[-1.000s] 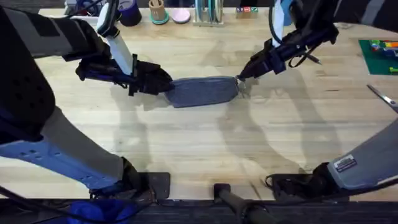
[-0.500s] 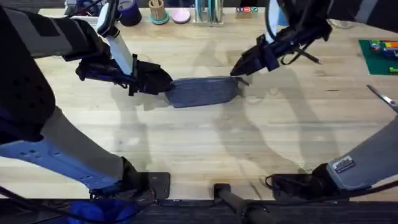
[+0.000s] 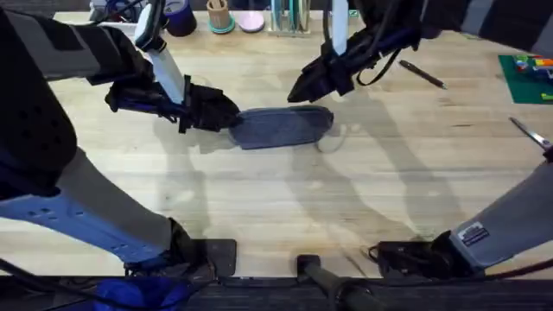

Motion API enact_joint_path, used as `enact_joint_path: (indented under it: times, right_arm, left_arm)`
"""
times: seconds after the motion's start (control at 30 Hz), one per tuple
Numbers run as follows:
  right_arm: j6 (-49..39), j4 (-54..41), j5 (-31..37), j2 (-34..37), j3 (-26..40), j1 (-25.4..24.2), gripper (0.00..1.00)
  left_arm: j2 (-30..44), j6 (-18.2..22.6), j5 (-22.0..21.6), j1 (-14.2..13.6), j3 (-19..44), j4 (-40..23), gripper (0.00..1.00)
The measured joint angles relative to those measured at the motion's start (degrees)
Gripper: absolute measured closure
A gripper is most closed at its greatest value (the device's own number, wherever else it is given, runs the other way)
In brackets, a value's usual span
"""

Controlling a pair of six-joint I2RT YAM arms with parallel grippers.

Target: Unzip the bag, pick up the pens from the table one at a time and place them inside, then zip the bag closed.

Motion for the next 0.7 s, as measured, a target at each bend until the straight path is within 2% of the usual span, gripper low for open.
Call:
enact_joint_path:
  times: [0.33, 0.7]
  right_arm:
    - [1.9, 2.2, 0.2, 0.0, 0.0, 2.6, 0.971]
    - [2.3, 2.2, 0.2, 0.0, 0.0, 2.9, 0.971]
  left_arm:
    - [0.0, 0.0, 0.0, 0.0, 0.0, 0.0, 0.959]
    - [0.0, 0.0, 0.0, 0.0, 0.0, 0.0, 0.959]
